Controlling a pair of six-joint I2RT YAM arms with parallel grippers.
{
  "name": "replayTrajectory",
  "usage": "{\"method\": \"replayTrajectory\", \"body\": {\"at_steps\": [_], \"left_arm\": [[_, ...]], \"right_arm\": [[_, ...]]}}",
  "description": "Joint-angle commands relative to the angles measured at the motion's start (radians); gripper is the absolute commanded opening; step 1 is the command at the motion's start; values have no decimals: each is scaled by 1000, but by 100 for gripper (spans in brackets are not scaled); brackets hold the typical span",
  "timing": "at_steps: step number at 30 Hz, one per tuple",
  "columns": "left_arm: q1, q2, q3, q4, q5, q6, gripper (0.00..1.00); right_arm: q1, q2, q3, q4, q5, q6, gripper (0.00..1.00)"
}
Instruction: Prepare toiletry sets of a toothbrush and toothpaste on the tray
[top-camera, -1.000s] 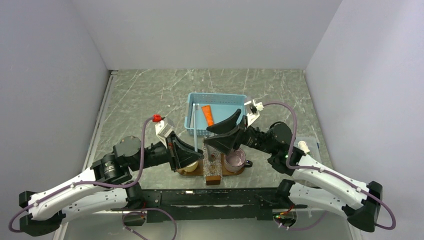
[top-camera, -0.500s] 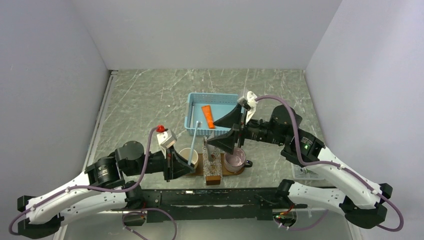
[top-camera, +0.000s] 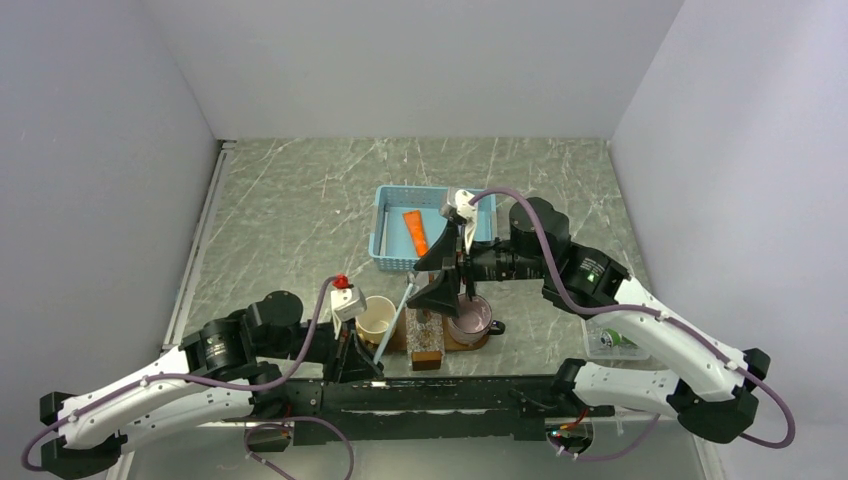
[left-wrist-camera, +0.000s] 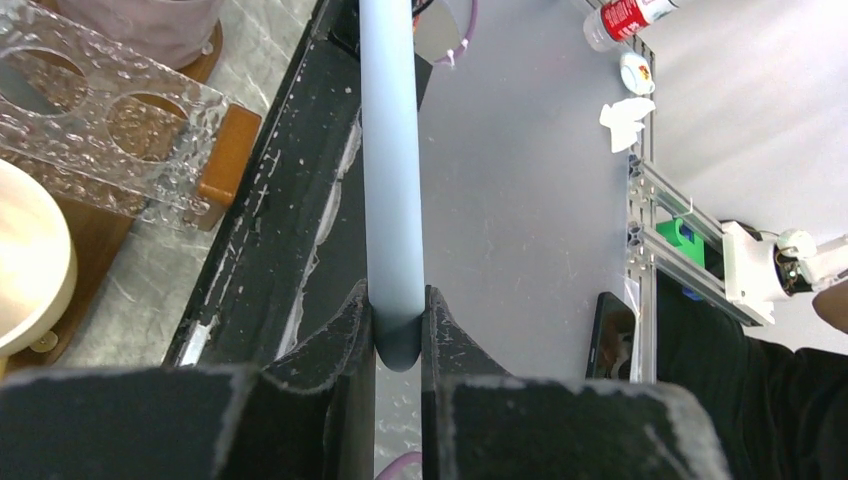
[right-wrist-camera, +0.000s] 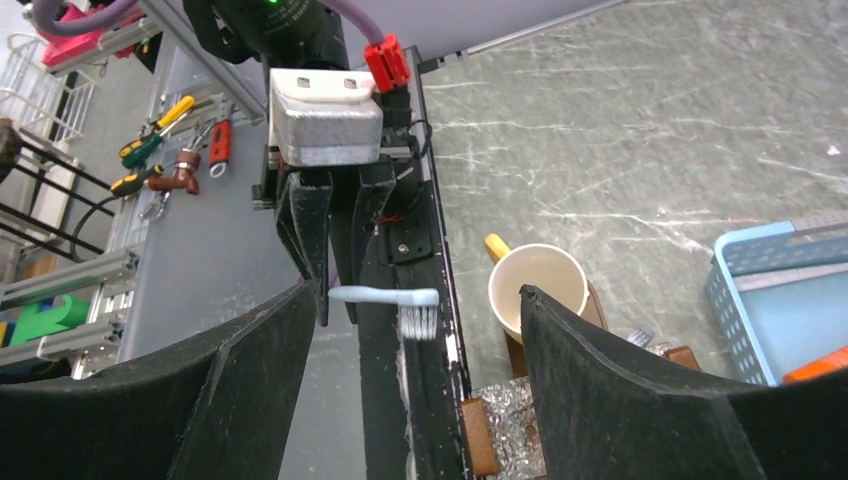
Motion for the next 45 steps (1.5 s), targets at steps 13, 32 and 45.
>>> {"method": "replayTrajectory", "body": {"at_steps": [13,32,45], "left_arm": [[0,-14,-11,-17,92,22,0],[0,-35,0,-42,112,40,0],[0,-32,29,-88,40,54,10]], "right_arm": [[-4,47,50,-38,-150,-2,62],[-5,62,8,31,-254,44,27],[-5,59,-8,51,-243,51,0]]}}
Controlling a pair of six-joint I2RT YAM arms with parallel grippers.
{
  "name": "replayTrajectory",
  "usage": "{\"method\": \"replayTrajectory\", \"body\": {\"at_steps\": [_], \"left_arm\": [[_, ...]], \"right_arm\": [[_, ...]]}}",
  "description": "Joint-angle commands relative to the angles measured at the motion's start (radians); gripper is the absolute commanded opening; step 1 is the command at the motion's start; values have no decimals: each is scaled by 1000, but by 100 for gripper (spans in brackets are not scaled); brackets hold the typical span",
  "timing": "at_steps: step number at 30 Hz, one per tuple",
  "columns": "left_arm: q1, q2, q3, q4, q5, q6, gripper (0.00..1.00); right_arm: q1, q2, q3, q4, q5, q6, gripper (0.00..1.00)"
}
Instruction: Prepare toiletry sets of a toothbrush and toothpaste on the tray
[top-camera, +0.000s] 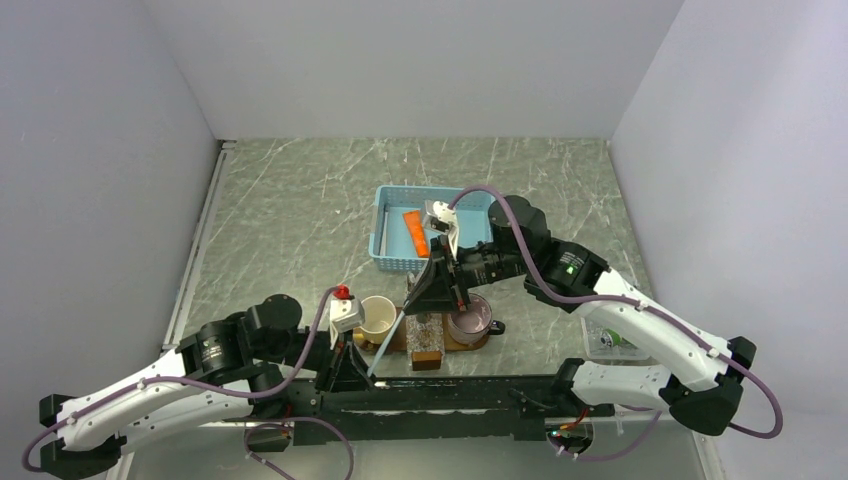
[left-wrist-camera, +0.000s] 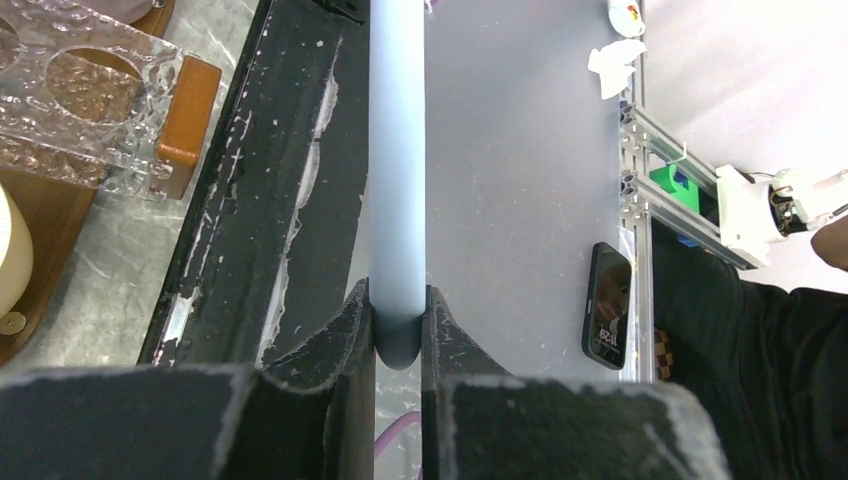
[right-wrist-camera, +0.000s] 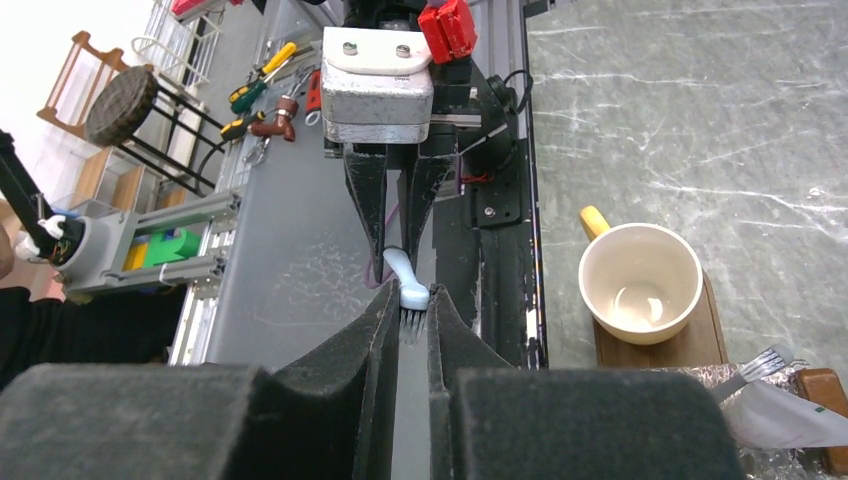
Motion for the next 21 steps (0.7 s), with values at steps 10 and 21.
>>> {"method": "replayTrajectory", "body": {"at_steps": [10,21], "left_arm": [[0,2,111,-46,-159,45,74],[-1,-47,196,-111,-487,39,99]], "right_arm": [[1,-54,63,-110,146,-51,0],[1,-74,196,-406,407,-124,0]]}}
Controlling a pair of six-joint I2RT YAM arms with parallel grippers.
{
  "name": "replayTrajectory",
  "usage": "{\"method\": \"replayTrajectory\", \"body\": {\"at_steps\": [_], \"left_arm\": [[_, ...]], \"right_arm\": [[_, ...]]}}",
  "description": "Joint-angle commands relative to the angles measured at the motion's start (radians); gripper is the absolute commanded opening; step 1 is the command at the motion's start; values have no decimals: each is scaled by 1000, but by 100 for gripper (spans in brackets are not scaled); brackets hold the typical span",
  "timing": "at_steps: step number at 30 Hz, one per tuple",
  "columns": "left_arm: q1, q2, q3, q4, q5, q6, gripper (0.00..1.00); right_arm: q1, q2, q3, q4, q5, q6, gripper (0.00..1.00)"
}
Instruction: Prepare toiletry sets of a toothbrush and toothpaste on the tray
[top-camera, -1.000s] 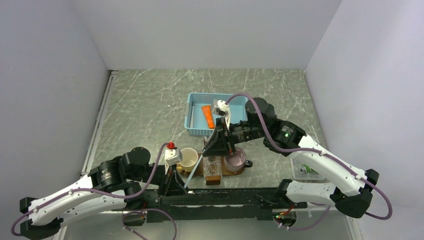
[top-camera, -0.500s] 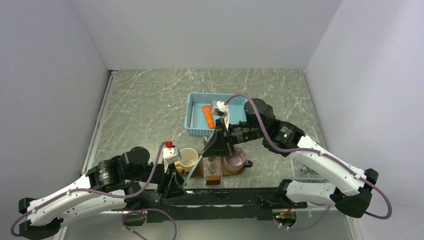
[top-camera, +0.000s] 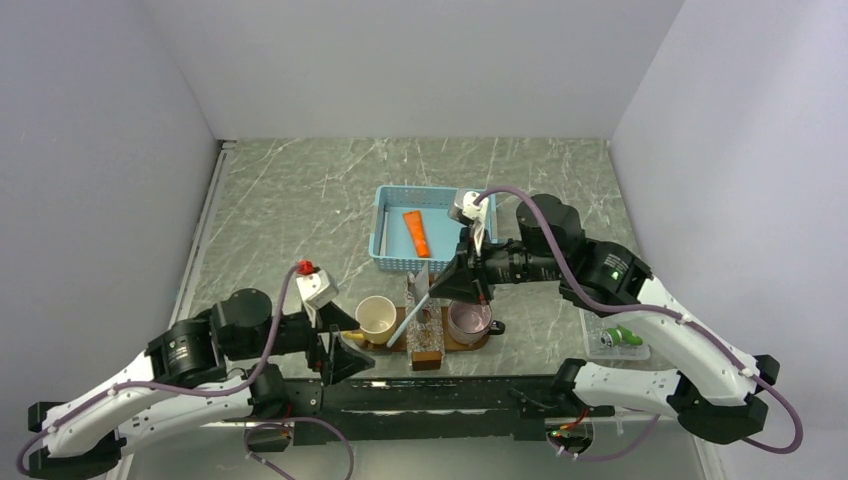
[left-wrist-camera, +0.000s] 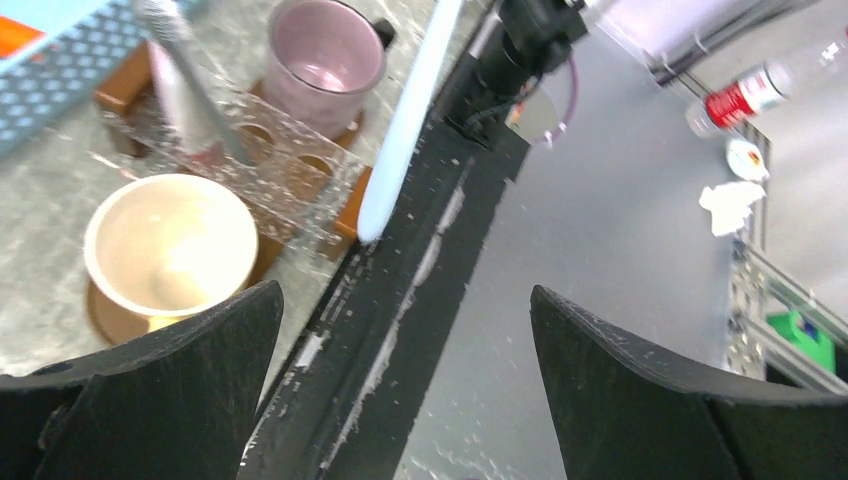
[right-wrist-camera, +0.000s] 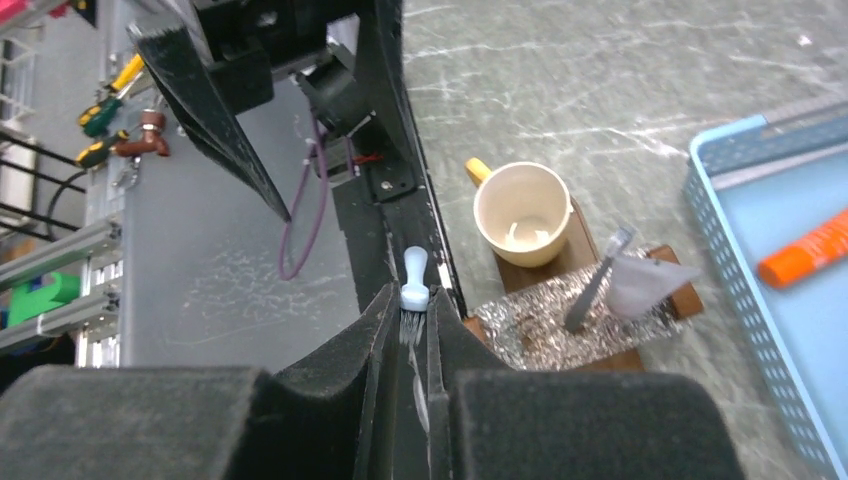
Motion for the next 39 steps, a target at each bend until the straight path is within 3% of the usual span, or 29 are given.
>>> {"method": "replayTrajectory", "body": {"at_steps": [1,11,18,39], "left_arm": [[0,-50,38,-33,-207,-12,99],[0,-243,82,-147,-540,-65,99],[0,-348,106,-234,-637,-66,99],[-1,-351,48,-253,-651,-25,99]], "right_arm": [[0,-3,75,-151,155,-46,0],[1,42,83,-242,271,-80,0],[2,63,48,-226,288,-61,0],[4,167,-40,-140,259,-40,0]]}}
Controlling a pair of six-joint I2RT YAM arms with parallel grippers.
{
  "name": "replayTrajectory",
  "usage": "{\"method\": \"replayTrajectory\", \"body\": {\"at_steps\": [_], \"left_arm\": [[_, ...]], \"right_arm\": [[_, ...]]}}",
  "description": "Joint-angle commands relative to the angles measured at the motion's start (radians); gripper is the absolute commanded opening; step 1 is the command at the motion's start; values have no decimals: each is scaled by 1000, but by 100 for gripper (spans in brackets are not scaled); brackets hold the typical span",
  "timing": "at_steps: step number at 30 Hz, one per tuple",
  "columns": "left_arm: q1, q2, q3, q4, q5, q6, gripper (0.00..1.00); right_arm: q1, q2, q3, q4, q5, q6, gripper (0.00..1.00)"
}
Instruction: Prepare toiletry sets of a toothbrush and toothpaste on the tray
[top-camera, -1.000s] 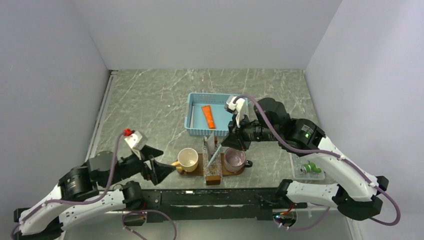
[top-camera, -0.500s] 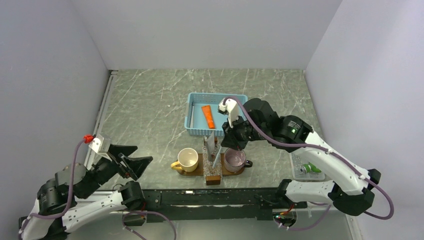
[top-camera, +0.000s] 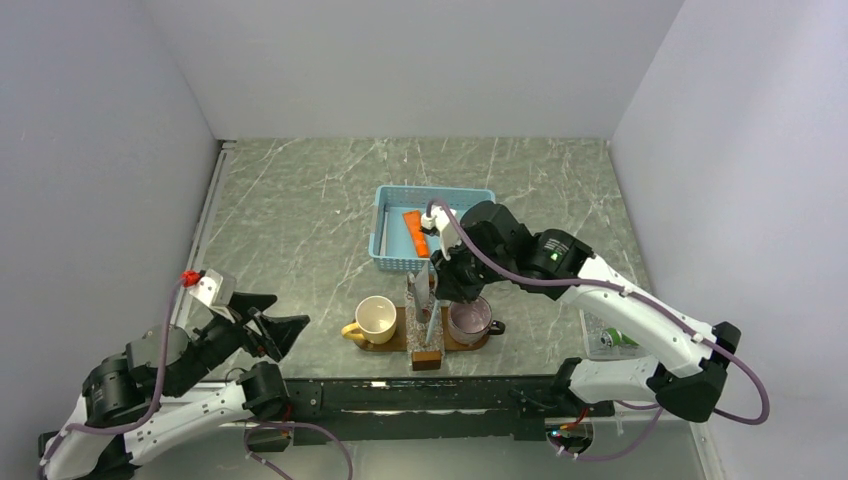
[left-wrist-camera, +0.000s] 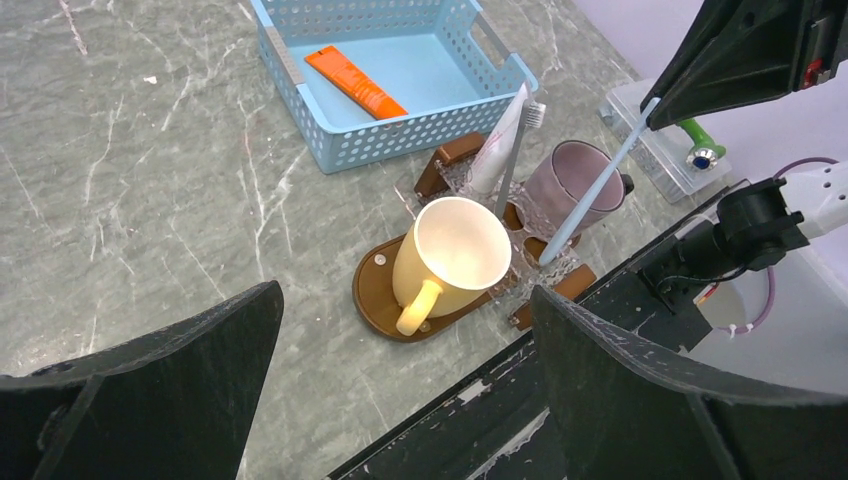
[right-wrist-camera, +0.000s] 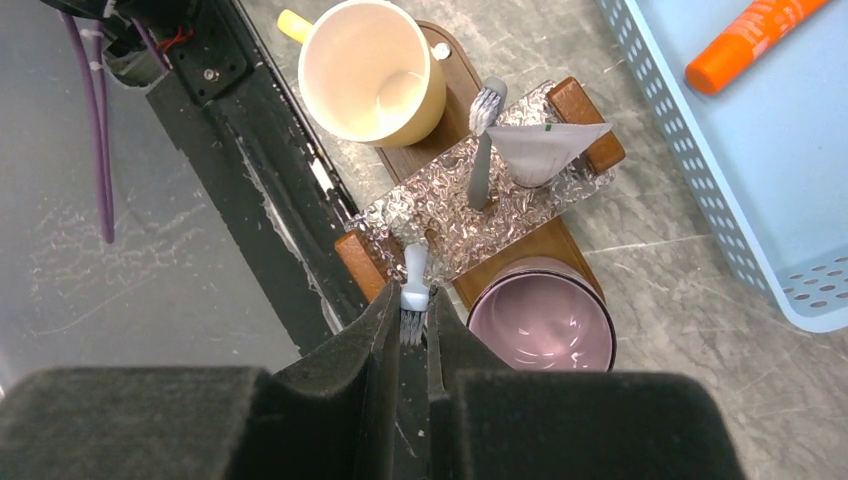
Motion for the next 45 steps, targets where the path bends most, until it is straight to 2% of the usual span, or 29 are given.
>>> {"method": "replayTrajectory", "body": {"at_steps": [1,10,39,45], "left_arm": [[-1,21,-12,34,-2,25,99],[-1,34,-22,45,-5,30,99],[-1,51,-38,61,3,34,99],[-1,52,-39,61,2,34,99]], "right_arm": [[4,4,-24,71,-20,17,0],[3,32,-81,118,-55,27,0],[5,120,-87,129,-47,13,0],[5,119,-88,133,-29,15,8]]}}
